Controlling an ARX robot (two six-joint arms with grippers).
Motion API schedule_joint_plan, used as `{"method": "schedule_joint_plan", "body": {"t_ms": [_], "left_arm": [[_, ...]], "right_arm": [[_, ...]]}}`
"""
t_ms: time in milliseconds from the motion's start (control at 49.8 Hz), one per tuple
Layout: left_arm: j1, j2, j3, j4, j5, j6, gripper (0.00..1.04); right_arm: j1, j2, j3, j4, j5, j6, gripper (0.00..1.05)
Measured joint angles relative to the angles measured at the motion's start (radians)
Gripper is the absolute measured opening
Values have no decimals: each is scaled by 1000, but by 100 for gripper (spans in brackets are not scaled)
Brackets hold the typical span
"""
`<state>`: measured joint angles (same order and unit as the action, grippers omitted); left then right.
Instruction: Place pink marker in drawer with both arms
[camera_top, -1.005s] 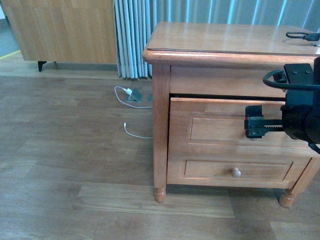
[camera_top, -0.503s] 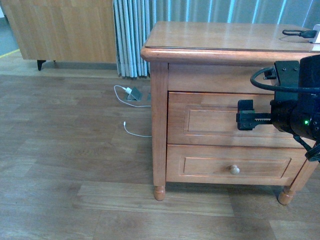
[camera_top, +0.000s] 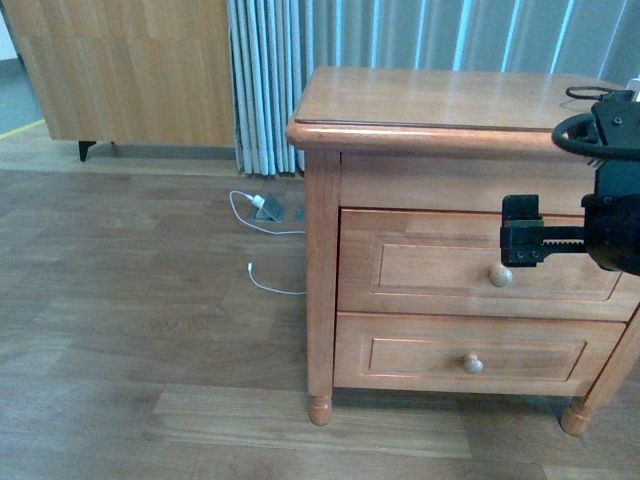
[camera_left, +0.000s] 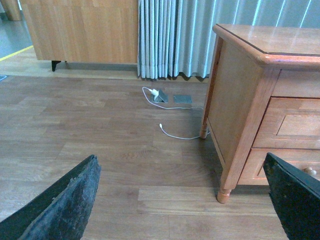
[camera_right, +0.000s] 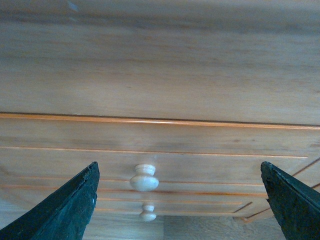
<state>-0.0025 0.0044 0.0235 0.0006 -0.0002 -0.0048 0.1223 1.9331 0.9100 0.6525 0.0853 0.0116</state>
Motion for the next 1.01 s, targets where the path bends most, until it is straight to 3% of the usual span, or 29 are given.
{"method": "schedule_joint_plan", "body": {"t_ms": [201,462,724,965,1005], "left_arm": [[0,0,0,0,0,0,99],[0,0,0,0,0,0,99],[0,0,0,0,0,0,99],[0,0,0,0,0,0,99],[0,0,0,0,0,0,99]], "right_arm": [[26,-311,-189,-136,-41,17,96],[12,-832,-397,-419,-104,28,96],[-88,-1286,-550,-680,-114,33,96],[-112,-1357,-564,-696,-121,45,96],[-115,-1368,-595,-619,-102,34,92]]}}
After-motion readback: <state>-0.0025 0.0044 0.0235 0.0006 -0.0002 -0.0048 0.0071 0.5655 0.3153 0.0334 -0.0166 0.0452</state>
